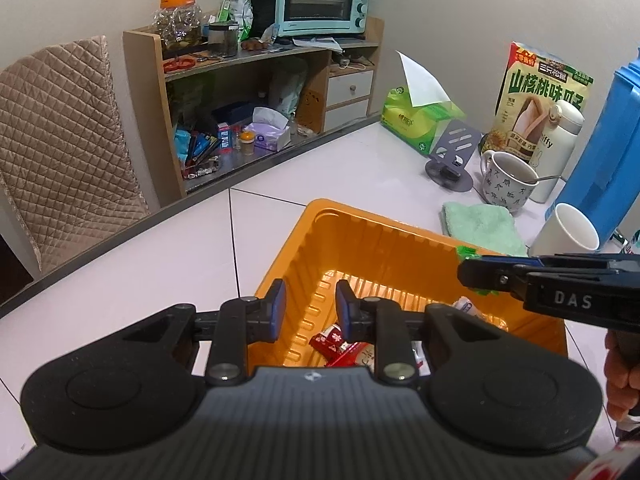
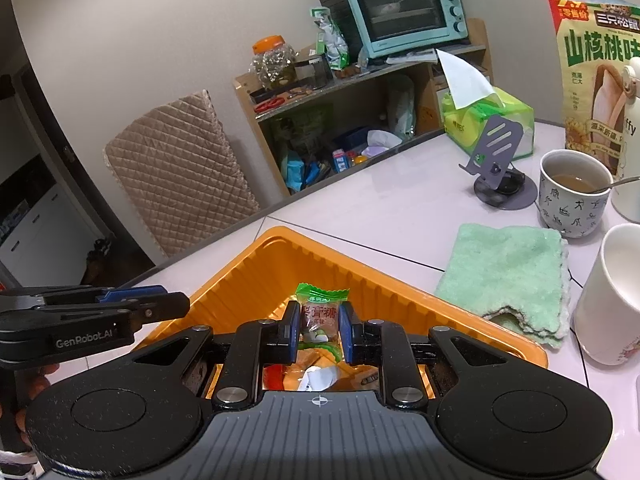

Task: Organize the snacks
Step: 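Open both tools to drop the candies into the tray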

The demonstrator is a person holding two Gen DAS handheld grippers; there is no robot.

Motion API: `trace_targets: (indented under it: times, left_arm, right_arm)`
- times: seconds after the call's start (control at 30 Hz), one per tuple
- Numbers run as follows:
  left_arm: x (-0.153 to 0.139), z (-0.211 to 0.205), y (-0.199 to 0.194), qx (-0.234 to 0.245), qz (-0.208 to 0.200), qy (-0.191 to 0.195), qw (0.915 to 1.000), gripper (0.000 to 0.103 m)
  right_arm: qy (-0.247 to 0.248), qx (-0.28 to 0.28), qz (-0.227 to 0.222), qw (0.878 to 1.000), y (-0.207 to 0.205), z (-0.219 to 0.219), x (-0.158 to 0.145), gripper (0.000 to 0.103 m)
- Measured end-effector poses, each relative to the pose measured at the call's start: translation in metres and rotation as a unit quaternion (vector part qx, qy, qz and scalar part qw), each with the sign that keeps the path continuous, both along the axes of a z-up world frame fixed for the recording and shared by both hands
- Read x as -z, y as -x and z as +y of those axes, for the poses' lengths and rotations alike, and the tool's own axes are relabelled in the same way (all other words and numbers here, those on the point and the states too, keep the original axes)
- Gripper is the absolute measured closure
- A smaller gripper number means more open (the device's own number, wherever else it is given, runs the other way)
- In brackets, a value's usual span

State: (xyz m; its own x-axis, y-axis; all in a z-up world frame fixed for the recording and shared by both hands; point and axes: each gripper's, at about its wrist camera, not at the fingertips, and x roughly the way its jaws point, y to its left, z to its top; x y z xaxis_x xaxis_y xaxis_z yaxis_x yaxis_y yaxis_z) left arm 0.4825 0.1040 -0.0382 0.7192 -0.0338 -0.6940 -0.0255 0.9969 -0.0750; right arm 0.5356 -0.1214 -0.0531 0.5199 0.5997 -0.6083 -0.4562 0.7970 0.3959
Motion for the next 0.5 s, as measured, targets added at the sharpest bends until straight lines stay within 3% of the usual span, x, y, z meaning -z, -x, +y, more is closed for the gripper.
trace_targets:
  times: [0.3,0.43,0.5]
  left_arm:
    - [-0.001,-0.005,0.010,-0.001,0.004,0.009,1.0000,0.071]
    - [-0.002,-0.007,0.016,-0.004,0.006,0.015,0.9999,0.066]
    - [-0.004,-0.008,0.020,-0.006,0.005,0.016,0.9998,0.063]
  right_arm:
    - [-0.021,0.008,-0.005,1.000,-0.005,0.004,-0.008,0.078]
    - [-0.026,0.019,-0.012,0.999,-0.001,-0.001,-0.011,0.054]
    - [-0.026,0.021,-0.011,0.999,0.002,-0.004,-0.012,0.052]
